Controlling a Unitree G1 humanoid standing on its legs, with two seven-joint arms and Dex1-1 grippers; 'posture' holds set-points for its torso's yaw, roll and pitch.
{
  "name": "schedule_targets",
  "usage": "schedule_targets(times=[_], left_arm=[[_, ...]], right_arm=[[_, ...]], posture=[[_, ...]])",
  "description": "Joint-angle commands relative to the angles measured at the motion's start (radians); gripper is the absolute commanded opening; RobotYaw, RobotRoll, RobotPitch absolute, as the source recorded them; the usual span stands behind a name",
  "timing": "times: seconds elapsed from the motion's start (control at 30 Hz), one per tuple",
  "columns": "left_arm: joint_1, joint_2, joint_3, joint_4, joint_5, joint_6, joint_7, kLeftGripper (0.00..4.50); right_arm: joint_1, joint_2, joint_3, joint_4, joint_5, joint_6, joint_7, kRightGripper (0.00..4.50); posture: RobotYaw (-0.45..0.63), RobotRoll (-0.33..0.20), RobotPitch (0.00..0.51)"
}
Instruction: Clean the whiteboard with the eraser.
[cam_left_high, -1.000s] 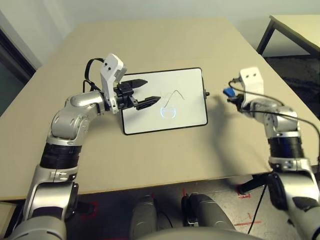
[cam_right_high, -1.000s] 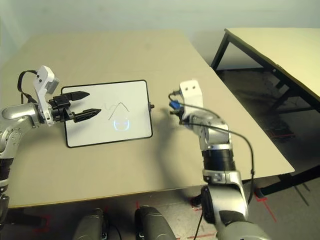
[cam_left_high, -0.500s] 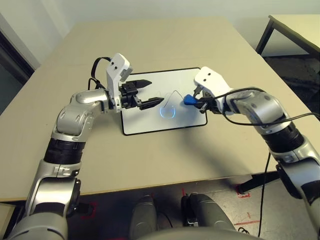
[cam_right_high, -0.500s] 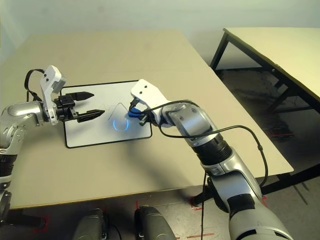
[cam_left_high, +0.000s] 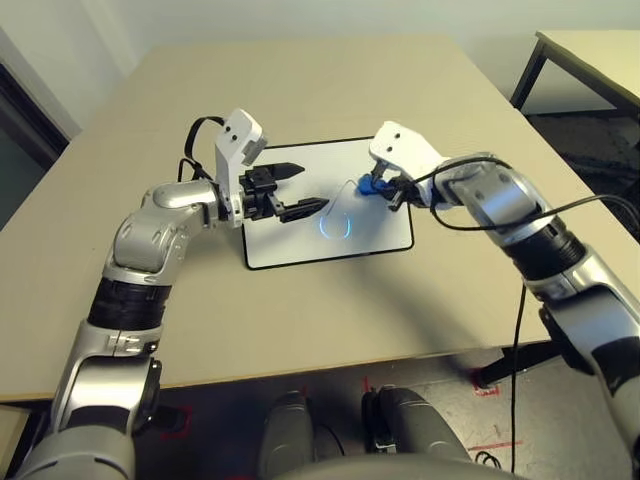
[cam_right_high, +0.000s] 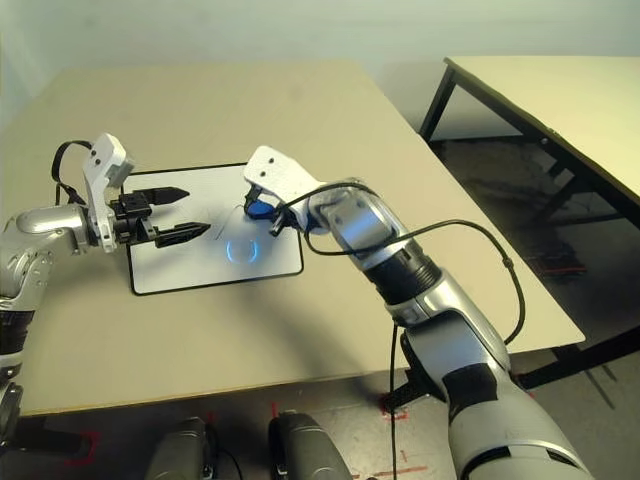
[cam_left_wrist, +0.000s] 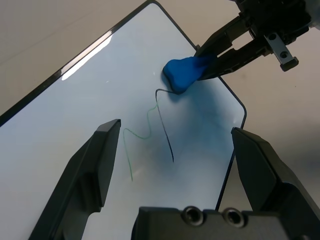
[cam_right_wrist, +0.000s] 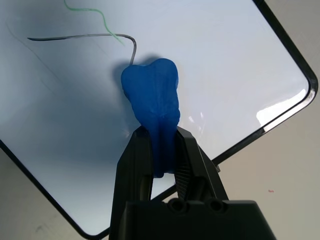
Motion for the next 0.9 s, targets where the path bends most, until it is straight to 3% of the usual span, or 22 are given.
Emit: schedule_targets(times=[0.03, 0.2, 0.5, 0.63, 0.77, 0.9], left_arm=[[0.017, 0.007, -0.017, -0.013, 0.009, 0.011, -0.005, 4.5], [0.02, 0.005, -0.018, -0.01, 0.01, 0.006, -0.003, 4.5], [0.027, 0.001, -0.022, 0.006, 0.017, -0.012, -0.004, 4.5], [0.029, 0.004, -0.017, 0.01, 0.018, -0.016, -0.003, 4.5], [0.031, 0.006, -0.015, 0.01, 0.019, -0.018, -0.002, 4.5], [0.032, 0.004, -0.013, 0.012, 0.022, -0.02, -0.003, 4.5]], right_arm=[[0.078, -0.015, 0.06, -0.127, 0.01, 0.1, 0.032, 0.58], [0.095, -0.028, 0.074, -0.177, -0.001, 0.126, 0.046, 0.58], [-0.077, 0.048, 0.02, 0.143, -0.075, -0.08, 0.016, 0.57], [-0.037, 0.04, 0.051, 0.059, -0.08, -0.038, 0.056, 0.57], [0.059, -0.002, 0.101, -0.14, -0.062, 0.063, 0.097, 0.57], [0.075, -0.012, 0.113, -0.179, -0.071, 0.082, 0.109, 0.57]], posture=[[-0.04, 0.0, 0.097], [-0.04, 0.0, 0.092], [-0.04, 0.0, 0.081], [-0.03, 0.0, 0.077], [-0.02, 0.0, 0.076], [-0.02, 0.0, 0.076]])
